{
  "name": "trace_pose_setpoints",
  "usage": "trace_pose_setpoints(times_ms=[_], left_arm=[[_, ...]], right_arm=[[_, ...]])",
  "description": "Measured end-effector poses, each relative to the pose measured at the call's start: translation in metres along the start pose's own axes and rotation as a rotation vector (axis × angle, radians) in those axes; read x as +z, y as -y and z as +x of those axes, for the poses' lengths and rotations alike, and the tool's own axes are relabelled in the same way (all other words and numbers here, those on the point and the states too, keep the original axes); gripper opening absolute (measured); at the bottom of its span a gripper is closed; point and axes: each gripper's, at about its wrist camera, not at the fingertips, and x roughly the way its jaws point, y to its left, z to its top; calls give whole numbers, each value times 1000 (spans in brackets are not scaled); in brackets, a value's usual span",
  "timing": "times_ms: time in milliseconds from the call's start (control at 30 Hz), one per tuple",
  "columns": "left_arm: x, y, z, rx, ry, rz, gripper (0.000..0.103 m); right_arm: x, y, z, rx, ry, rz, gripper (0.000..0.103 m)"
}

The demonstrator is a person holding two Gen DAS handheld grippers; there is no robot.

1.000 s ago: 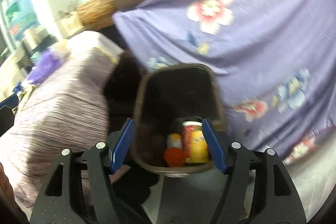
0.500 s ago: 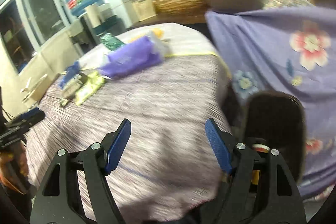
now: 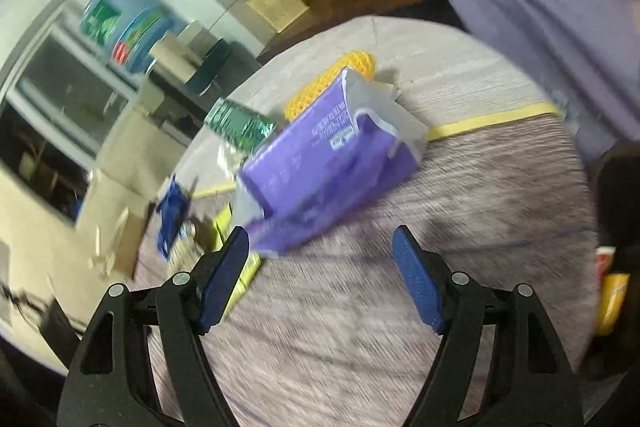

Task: Collect trash
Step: 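Grasp the purple tissue pack with the right tool while the left tool grasps the brown snack bag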

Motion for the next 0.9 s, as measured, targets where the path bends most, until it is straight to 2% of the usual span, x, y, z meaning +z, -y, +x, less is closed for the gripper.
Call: trace_pose_setpoints(times_ms=[100, 200, 233, 267, 367, 433, 533, 733, 800, 867, 900], left_arm=[[5, -4, 10, -21, -23, 8, 98], [7, -9, 19, -24, -38, 12, 98], [7, -11, 21, -23, -42, 15, 98], [7, -12, 23, -22, -44, 20, 98], [9, -14, 28, -19, -45, 32, 98], [11, -16, 33, -31, -52, 39, 98], [15, -20, 46, -62, -81, 38, 98], [23, -26, 75, -70, -146, 43, 97], [23, -28, 78, -78, -149, 28, 88], [22, -29, 79, -83, -147, 15, 70], [21, -29, 78, -83, -143, 12, 67]], right_arm=[[10, 3, 21, -4, -13, 77, 74], [16, 5, 34, -11, -7, 111, 63], [17, 4, 37, -15, -4, 112, 56], [18, 4, 39, -20, -3, 112, 43], [18, 5, 44, -30, -11, 102, 21], [15, 5, 43, -22, -8, 85, 14], [11, 0, 32, -25, 26, 32, 10], [4, -19, -2, -18, 79, -98, 8], [0, -26, -15, -13, 96, -140, 8], [-4, -28, -26, -10, 107, -160, 8], [-6, -28, -30, -10, 112, -166, 8]])
